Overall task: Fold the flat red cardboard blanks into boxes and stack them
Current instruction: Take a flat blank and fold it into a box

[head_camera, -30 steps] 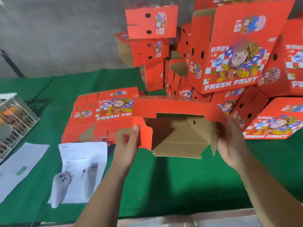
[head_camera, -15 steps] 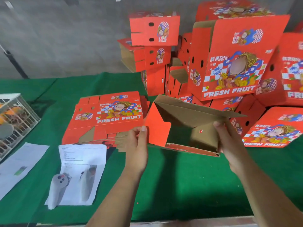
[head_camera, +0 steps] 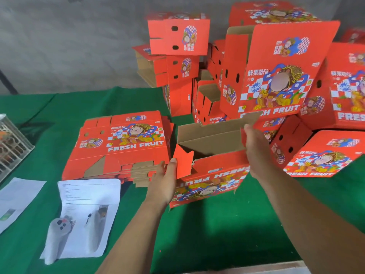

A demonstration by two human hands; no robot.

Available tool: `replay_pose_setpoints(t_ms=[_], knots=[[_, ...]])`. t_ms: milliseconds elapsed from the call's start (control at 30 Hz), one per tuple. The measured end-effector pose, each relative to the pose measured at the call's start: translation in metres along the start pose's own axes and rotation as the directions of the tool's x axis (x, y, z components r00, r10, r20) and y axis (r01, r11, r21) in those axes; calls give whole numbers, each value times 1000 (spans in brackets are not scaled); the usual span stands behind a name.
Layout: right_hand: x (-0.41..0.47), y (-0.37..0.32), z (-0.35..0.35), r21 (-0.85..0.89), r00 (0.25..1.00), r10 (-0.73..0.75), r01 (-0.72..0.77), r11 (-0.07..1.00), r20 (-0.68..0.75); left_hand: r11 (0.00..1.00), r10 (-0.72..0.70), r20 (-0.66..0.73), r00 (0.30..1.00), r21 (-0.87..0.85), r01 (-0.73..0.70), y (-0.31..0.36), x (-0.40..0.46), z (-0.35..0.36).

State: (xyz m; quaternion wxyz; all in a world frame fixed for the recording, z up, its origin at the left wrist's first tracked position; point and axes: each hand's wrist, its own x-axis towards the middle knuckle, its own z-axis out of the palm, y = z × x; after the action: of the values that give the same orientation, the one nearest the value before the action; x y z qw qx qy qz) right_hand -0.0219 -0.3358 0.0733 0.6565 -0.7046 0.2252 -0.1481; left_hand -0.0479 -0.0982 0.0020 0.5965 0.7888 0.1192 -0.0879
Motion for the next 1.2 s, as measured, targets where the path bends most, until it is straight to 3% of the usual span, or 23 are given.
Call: replay_pose_setpoints(t_ms=[67,133,233,300,367,433,633,733,833,967,1100,1200], knots=[[-1,-1,13,61,998,41,-38,997,-37,997,12,-29,1000,-70,-14,3,1,1],[-7,6,25,10,985,94,-94,996,-141,989,40,-62,997,-139,-48,4,0,6],[-25,9,42,144,948,213,-183,972,-235,969,-17,-94,995,-248,-7,-1,1,8],[-30,10,46,50,973,118,-111,993,-199,952,-53,-87,995,-304,24,-3,0,8],[-36,12,49,-161,988,-65,42,986,-141,944,-42,-83,996,-329,12,-2,-7,14],[-43,17,53,-222,985,-145,121,967,-94,947,-19,-111,994,-320,-18,0,-18,23],[-58,11,61,-130,997,-9,-1,992,-78,960,28,-14,1000,-279,-30,1,-25,28],[-77,12,68,-71,1000,26,-25,997,17,964,48,44,998,-264,-34,0,-30,26],[-86,9,67,37,996,67,-70,997,65,981,90,184,979,-188,-55,1,-33,21],[-97,0,60,237,973,153,-191,953,172,968,-30,270,962,-233,95,2,-20,12],[-100,-9,53,317,970,154,-209,925,189,971,-10,324,946,-222,86,-19,-30,7],[-95,-13,48,349,966,171,-230,909,192,991,-8,310,951,-121,48,-11,-16,25]])
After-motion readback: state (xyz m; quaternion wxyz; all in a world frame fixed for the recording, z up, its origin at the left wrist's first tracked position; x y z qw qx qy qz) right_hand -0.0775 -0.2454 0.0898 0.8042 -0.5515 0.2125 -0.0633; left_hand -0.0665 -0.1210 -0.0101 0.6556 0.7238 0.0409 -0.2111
